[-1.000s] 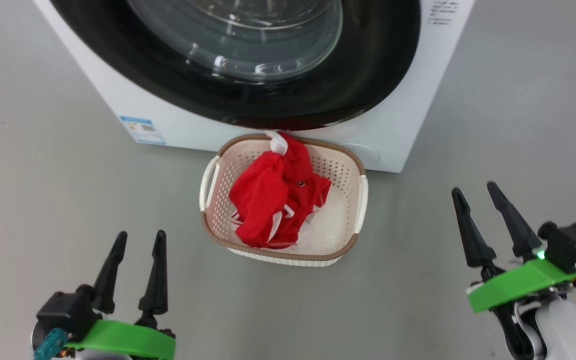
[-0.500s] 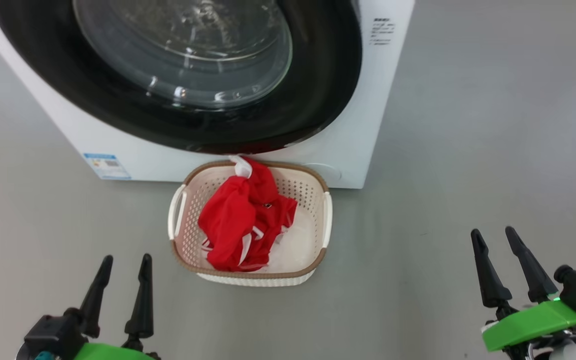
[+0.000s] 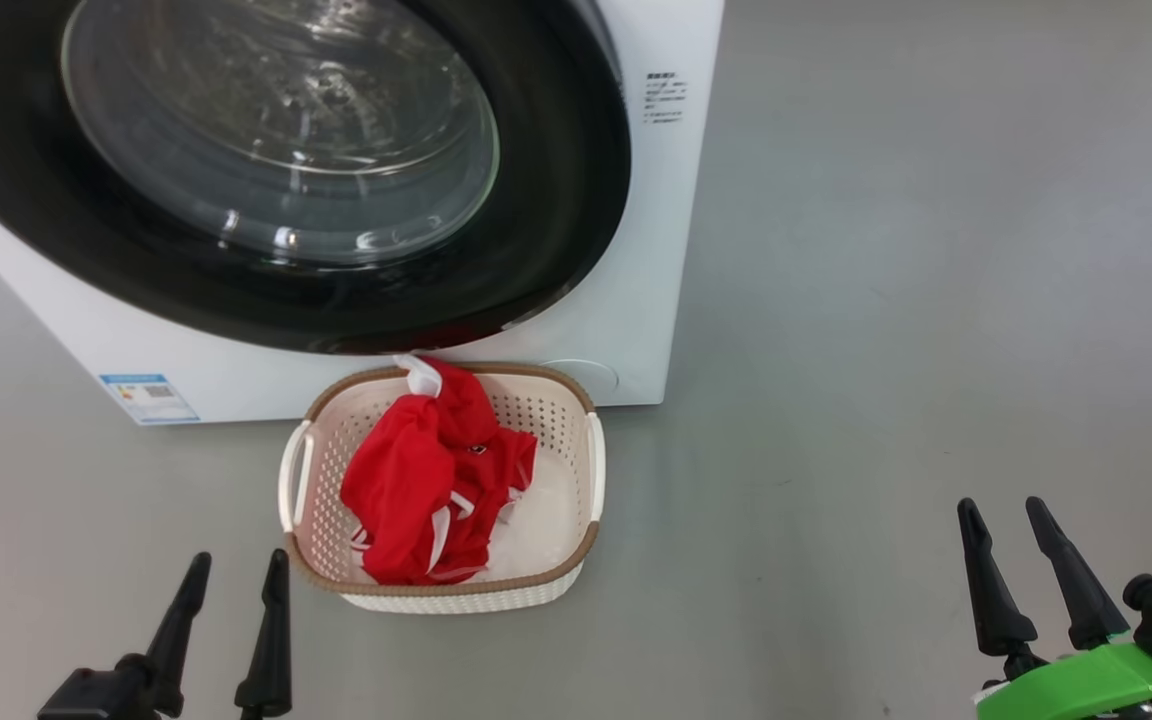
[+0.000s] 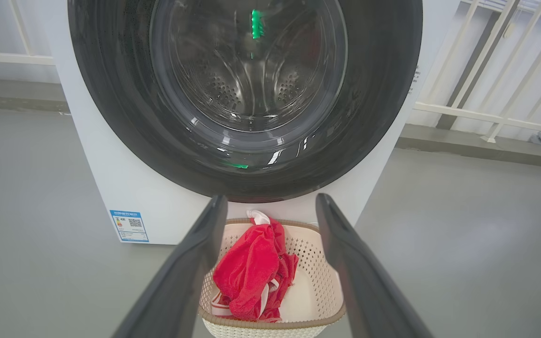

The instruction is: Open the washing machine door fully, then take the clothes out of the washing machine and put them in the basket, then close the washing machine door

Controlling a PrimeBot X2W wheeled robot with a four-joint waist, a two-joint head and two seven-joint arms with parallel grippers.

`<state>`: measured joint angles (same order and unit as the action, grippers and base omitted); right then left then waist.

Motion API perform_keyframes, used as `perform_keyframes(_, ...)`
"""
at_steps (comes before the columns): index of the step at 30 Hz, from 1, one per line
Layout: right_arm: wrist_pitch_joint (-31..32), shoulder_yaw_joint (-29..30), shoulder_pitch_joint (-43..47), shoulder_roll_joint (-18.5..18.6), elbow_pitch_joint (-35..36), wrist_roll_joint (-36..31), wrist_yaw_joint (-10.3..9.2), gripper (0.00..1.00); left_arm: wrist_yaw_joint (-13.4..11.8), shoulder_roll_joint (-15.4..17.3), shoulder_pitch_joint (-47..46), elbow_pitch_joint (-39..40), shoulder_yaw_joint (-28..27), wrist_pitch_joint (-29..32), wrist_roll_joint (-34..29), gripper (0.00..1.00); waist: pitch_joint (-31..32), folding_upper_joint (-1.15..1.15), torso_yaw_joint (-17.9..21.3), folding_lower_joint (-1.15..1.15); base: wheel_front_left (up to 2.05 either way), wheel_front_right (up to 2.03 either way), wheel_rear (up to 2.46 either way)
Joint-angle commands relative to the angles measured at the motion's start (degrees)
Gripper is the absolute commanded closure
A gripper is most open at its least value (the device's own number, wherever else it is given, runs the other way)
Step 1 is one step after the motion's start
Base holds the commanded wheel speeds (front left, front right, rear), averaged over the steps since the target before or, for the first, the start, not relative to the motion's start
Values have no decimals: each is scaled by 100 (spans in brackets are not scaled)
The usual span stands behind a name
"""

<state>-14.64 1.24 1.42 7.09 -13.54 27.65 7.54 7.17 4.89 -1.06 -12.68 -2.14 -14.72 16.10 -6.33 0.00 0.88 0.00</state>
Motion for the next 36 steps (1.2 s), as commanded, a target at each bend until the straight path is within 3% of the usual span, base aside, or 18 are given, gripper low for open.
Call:
perform_keyframes(1,-36,-77,12,65,158,-63,-5,0,32,138,-37,171,-228,-28,-46,0,62,0,87,0,0,0,0)
perform_keyframes(15,-36,102,312,30,179,-95,-5,0,32,108,73,207,-324,-28,-117,0,169,0,275,0,0,0,0)
perform_keyframes(36,-36,99,301,45,191,-109,-5,0,32,22,117,176,-365,-28,-153,0,199,0,187,0,0,0,0)
